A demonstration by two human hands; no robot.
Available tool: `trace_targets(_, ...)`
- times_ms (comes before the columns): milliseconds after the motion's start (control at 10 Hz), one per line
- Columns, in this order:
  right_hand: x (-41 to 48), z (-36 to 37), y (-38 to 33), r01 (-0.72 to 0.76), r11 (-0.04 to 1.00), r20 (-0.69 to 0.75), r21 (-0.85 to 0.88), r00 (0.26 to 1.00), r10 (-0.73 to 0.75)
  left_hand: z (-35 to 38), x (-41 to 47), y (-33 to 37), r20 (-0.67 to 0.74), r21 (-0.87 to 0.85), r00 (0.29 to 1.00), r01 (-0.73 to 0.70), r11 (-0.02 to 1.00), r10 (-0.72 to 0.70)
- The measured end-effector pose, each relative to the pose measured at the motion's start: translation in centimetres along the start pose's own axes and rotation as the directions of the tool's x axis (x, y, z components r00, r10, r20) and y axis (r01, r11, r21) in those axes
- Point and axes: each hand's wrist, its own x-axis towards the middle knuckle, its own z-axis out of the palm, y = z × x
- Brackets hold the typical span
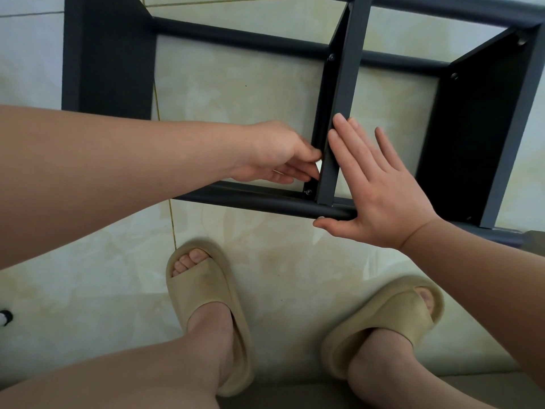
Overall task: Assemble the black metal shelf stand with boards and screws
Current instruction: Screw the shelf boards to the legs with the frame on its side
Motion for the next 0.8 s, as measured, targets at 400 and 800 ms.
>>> trace_targets(400, 0.02, -0.07, 0.01, 0.0, 1.0, 0.004, 0.002, 1.0, 0.0, -0.08, -0.28, 0.21, 0.008, 0.03, 1.0, 0.019, 0.999, -0.019)
trace_targets(800, -0.01, -0.07, -0.04, -0.001, 1.0, 0.014, 0.0, 1.0, 0.001, -0.45, -0.57, -0.04, -0.008, 0.099, 1.0, 0.005, 0.995, -0.004)
